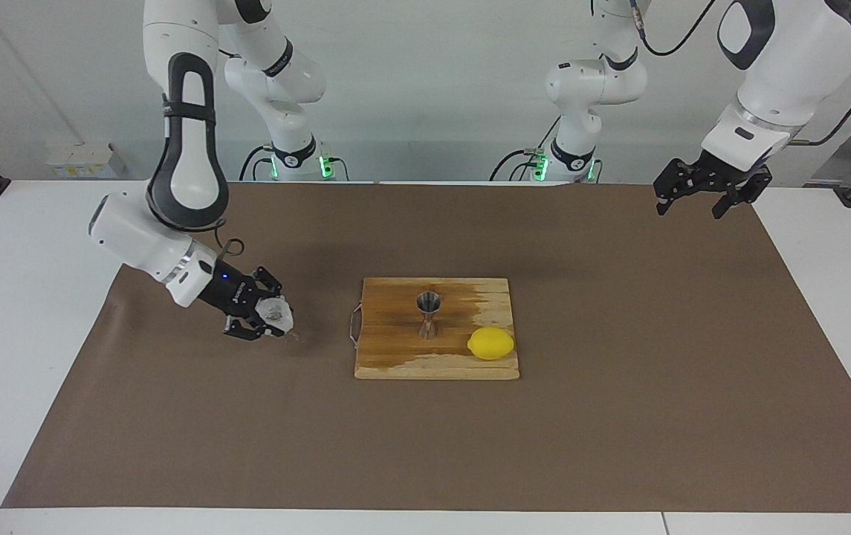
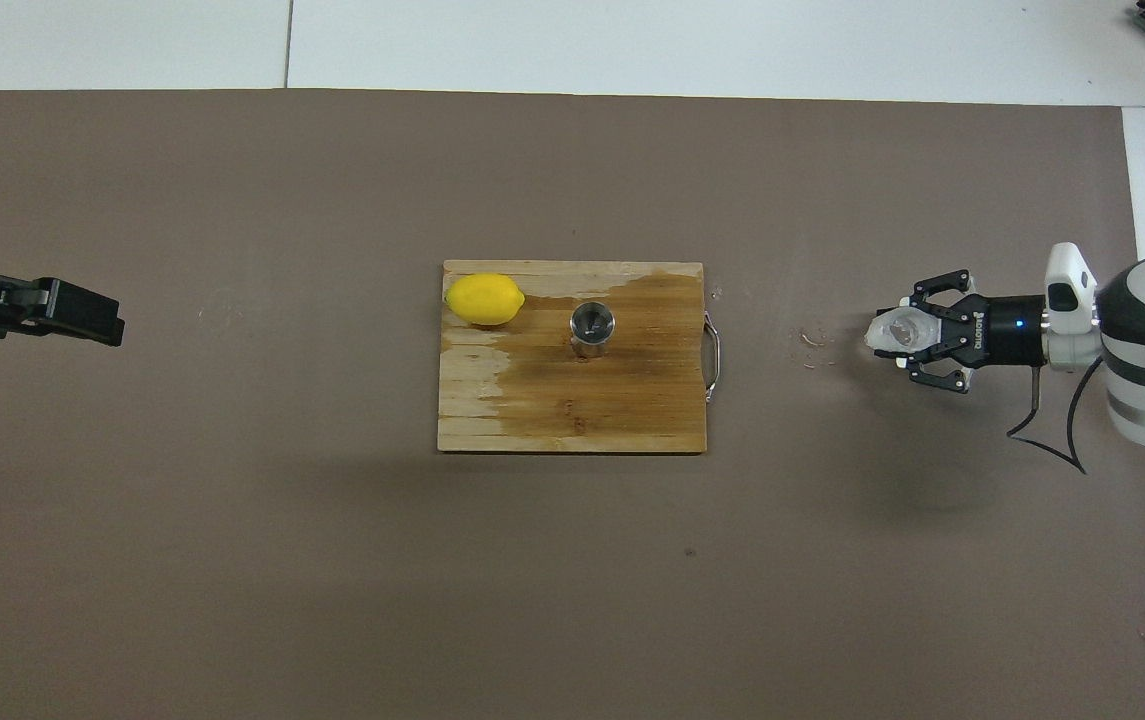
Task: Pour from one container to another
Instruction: 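Lower the white cup onto the table and open the right gripper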
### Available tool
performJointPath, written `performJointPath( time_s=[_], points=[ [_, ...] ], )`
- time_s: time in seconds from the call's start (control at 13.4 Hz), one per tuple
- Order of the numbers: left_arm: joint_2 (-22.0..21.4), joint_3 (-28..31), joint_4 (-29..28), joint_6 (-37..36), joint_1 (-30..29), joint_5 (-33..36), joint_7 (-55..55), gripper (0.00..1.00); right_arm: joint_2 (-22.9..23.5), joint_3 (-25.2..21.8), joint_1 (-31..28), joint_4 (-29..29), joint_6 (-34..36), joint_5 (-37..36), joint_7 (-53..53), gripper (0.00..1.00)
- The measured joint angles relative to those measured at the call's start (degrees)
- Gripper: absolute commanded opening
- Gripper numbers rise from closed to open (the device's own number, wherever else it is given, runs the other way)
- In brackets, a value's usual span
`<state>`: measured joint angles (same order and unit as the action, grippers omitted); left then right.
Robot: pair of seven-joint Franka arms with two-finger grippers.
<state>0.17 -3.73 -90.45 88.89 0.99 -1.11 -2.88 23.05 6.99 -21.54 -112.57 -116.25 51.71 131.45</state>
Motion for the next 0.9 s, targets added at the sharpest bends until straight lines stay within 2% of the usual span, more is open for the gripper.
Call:
performJointPath(
  time_s=[0.07,0.15,0.22,0.3,0.67,0.82,0.9],
  points=[
    [0.00,0.00,0.00,0.00,0.00,0.00,0.00,1.00,0.87,0.01,-0.32,0.00,0.00,0.02,1.54,0.03],
    [0.00,0.00,0.00,0.00,0.00,0.00,0.00,1.00,1.41,0.02,-0.41,0.01,0.01,0.03,2.65,0.16],
    [0.00,0.00,0.00,0.00,0.00,0.00,0.00,1.00,1.63,0.12,-0.41,0.01,0.10,0.04,3.17,0.87],
    [0.00,0.00,0.00,0.00,0.00,0.00,0.00,1.00,1.62,0.25,-0.41,0.03,0.23,0.04,3.23,1.00],
    [0.00,0.00,0.00,0.00,0.00,0.00,0.00,1.00,0.99,0.55,-0.36,0.74,1.89,0.06,-0.91,1.00],
    [0.00,0.00,0.00,0.00,0.00,0.00,0.00,1.00,-0.98,0.58,0.09,1.29,2.45,-1.38,-5.75,1.00],
    [0.00,0.00,0.00,0.00,0.00,0.00,0.00,1.00,-2.90,0.63,0.80,1.69,2.59,-4.46,-10.25,1.00]
  ],
)
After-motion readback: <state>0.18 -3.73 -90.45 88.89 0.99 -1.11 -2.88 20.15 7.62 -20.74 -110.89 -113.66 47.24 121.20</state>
